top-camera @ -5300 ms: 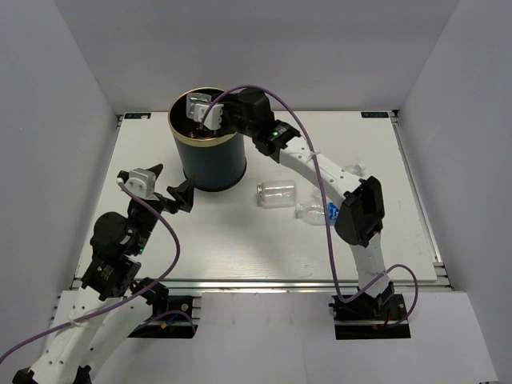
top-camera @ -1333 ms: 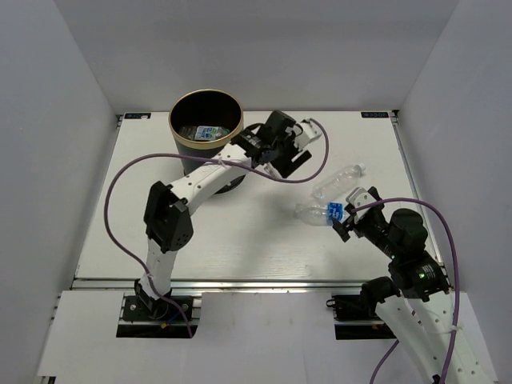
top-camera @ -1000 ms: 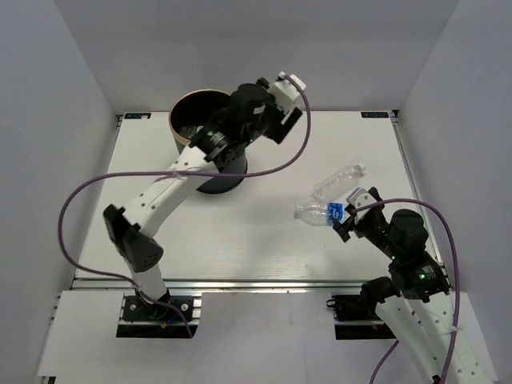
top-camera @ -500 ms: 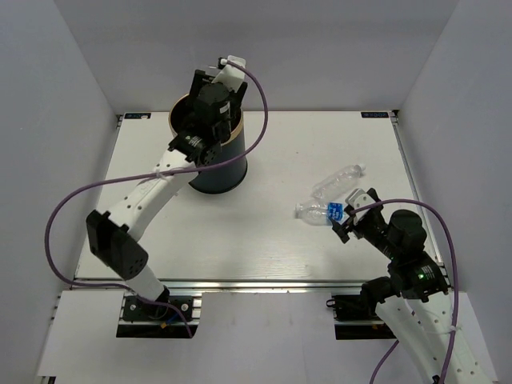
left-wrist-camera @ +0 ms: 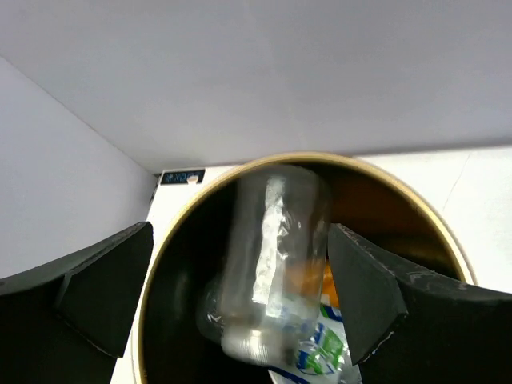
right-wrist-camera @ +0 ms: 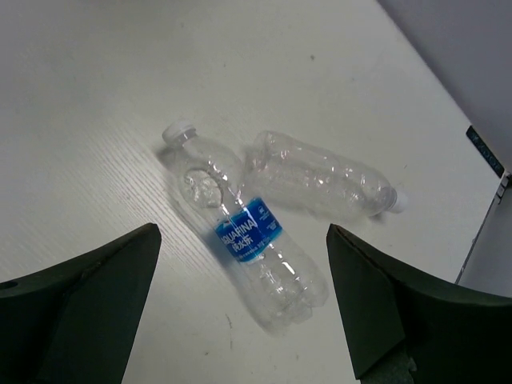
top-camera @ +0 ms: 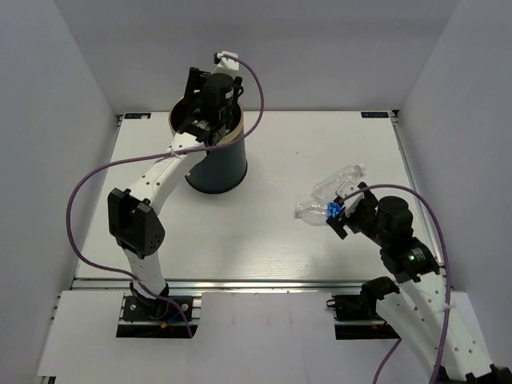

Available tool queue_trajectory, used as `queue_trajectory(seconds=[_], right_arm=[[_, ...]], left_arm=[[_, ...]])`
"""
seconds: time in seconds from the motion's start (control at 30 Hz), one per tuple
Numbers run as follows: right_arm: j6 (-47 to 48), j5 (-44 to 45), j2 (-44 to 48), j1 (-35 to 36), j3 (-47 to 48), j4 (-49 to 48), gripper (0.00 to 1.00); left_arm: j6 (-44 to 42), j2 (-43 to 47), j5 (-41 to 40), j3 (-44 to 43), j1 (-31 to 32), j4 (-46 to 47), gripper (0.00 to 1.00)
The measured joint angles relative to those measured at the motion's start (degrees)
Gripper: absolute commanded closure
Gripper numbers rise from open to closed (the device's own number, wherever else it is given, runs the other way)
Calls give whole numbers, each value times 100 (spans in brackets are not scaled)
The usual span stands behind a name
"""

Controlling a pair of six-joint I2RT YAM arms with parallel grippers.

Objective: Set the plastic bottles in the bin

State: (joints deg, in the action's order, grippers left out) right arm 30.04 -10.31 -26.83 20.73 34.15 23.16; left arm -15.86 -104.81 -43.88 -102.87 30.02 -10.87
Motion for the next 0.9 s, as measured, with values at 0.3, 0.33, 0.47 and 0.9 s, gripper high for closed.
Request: queue_trajectory(seconds=[0.3, 0.33, 0.47, 0.9], right_arm=[[732, 269, -2555, -278, 1196, 334, 10], [824, 260, -2815, -356, 1366, 398, 10], [1239, 2, -3713, -632, 2017, 734, 10], [2804, -835, -4959, -791, 1926, 1679, 10]], left_arm=[[660, 592, 1209, -367, 146, -619, 0], [800, 804, 1519, -184, 173, -627, 0], [1193, 1622, 2540, 535, 286, -774, 0], [1569, 3508, 3960, 3165, 407, -492, 0]])
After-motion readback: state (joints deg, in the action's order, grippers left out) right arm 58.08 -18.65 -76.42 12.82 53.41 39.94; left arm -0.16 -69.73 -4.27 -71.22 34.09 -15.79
